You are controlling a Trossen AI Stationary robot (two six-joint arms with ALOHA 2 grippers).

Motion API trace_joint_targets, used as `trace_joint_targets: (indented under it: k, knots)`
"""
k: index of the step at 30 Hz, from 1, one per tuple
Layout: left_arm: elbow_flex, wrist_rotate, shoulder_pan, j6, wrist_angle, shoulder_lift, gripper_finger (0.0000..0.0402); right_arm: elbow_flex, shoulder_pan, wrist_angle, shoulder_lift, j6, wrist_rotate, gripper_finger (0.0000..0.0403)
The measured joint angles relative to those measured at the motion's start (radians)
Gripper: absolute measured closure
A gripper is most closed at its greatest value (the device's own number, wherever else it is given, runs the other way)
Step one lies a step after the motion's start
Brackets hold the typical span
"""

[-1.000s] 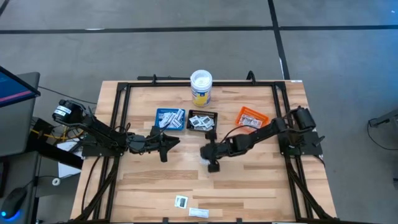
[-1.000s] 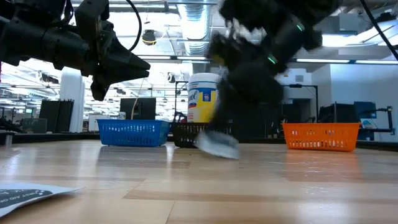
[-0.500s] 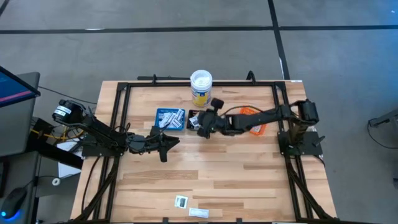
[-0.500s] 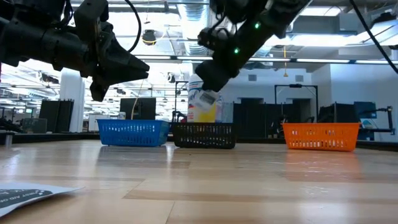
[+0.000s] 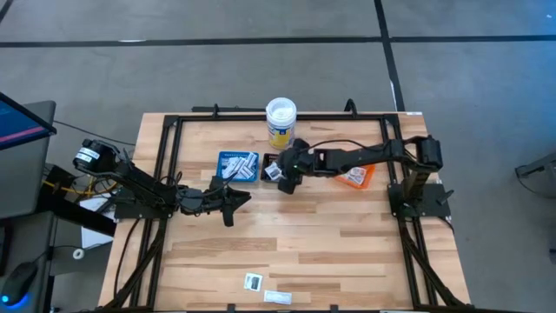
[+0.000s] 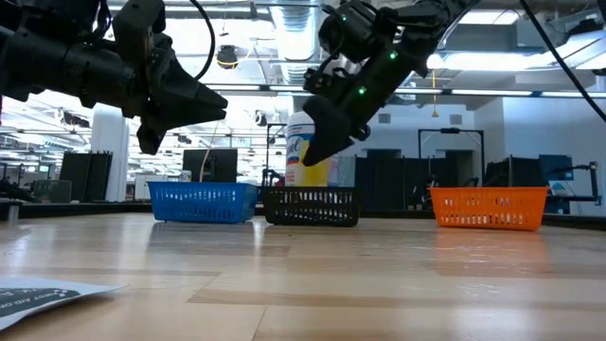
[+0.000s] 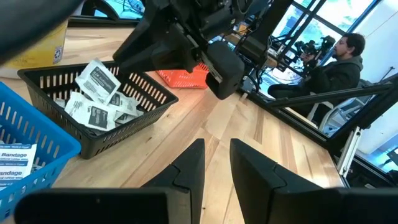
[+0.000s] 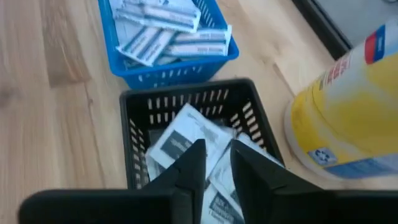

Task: Pick & Place First Aid Supplies
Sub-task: Put the black towelette pack into the black bin

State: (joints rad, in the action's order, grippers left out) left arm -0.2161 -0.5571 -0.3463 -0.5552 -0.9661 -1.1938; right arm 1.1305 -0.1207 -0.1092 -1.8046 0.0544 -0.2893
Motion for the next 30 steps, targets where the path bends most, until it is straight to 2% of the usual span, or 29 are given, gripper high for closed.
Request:
trace_joint_targets:
  k: [4, 7, 12, 15, 20, 24, 28, 30]
  knots:
    - [0.0, 0.0, 0.0, 0.0, 0.0, 0.0, 0.0325, 0.001, 0.008, -0.1, 0.058, 0.026, 0.001, 0.0326]
    - [0.0, 0.0, 0.0, 0.0, 0.0, 0.0, 0.0325, 0.001, 0.027, -0.239, 0.144, 0.03, 0.0, 0.0326]
    - [0.0, 0.0, 0.0, -0.002, 0.0, 0.0, 0.0325, 0.0, 0.087, -0.445, 0.342, 0.112, 0.0, 0.0326]
    - [-0.002, 0.008, 0.0, -0.003, -0.003, 0.0, 0.0325, -0.007, 0.143, -0.495, 0.459, 0.113, -0.005, 0.0326]
    - [-0.039, 0.081, -0.004, 0.011, -0.003, 0.0, 0.0325, -0.121, 0.268, -0.483, 0.668, 0.113, -0.005, 0.0326]
    - [-0.118, 0.113, -0.039, 0.123, -0.003, -0.022, 0.0325, -0.317, 0.358, -0.336, 0.833, 0.141, -0.008, 0.0326]
    - [-0.245, 0.169, -0.093, 0.237, 0.0, -0.117, 0.0325, -0.501, 0.399, -0.185, 0.962, 0.147, -0.009, 0.0326]
    - [-0.323, 0.218, -0.132, 0.333, 0.0, -0.188, 0.0325, -0.555, 0.403, -0.167, 1.006, 0.149, -0.008, 0.0326]
